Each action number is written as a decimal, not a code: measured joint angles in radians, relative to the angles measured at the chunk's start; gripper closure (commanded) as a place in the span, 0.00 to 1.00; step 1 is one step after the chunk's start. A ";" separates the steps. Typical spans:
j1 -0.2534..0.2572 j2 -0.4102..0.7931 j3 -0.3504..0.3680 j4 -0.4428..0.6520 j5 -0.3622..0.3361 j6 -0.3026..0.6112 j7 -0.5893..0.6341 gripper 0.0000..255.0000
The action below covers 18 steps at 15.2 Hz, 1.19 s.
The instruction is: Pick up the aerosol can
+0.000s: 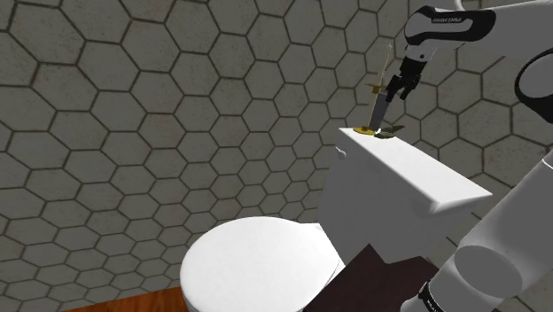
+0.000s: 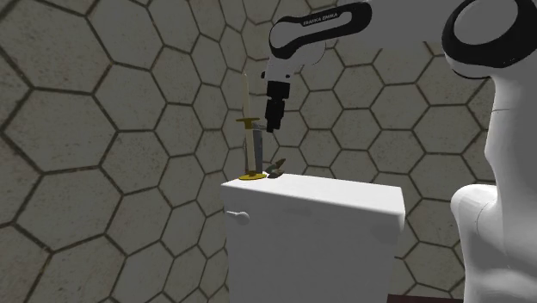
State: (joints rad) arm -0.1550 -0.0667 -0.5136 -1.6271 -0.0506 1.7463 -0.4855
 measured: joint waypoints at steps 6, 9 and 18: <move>-0.075 0.207 -0.069 0.268 0.137 -0.233 -0.138 0.00; -0.084 0.247 -0.070 0.307 0.173 -0.125 -0.158 0.00; -0.082 0.233 -0.070 0.215 0.167 0.115 -0.165 1.00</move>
State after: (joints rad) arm -0.2370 0.1665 -0.5834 -1.4117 0.1163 1.8618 -0.6504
